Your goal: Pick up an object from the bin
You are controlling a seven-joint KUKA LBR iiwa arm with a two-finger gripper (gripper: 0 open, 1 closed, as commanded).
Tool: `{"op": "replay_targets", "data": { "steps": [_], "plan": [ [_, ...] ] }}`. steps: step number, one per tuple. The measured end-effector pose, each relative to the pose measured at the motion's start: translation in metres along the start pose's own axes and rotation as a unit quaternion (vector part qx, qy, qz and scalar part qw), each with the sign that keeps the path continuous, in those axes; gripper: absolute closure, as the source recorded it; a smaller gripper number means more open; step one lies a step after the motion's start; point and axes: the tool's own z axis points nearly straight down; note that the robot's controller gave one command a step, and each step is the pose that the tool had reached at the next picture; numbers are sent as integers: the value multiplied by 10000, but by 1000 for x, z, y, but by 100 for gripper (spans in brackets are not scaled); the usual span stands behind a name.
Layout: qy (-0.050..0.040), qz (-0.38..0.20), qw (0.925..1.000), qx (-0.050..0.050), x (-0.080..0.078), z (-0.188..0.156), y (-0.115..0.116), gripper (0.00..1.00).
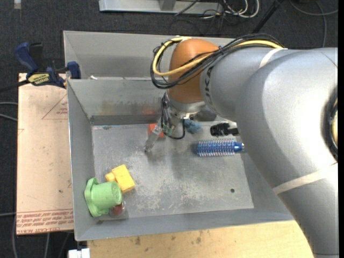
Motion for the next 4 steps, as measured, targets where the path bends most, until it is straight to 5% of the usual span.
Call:
{"op": "replay_targets", "data": {
  "steps": [1,2,3,4],
  "plan": [
    [0,-10,10000,2,0,-2,1,0],
    [-19,-18,10000,-19,-1,-2,2,100],
    [-16,-33,10000,-13,-2,-67,3,100],
    [-3,-46,10000,2,-2,-77,4,100]
  ]
}}
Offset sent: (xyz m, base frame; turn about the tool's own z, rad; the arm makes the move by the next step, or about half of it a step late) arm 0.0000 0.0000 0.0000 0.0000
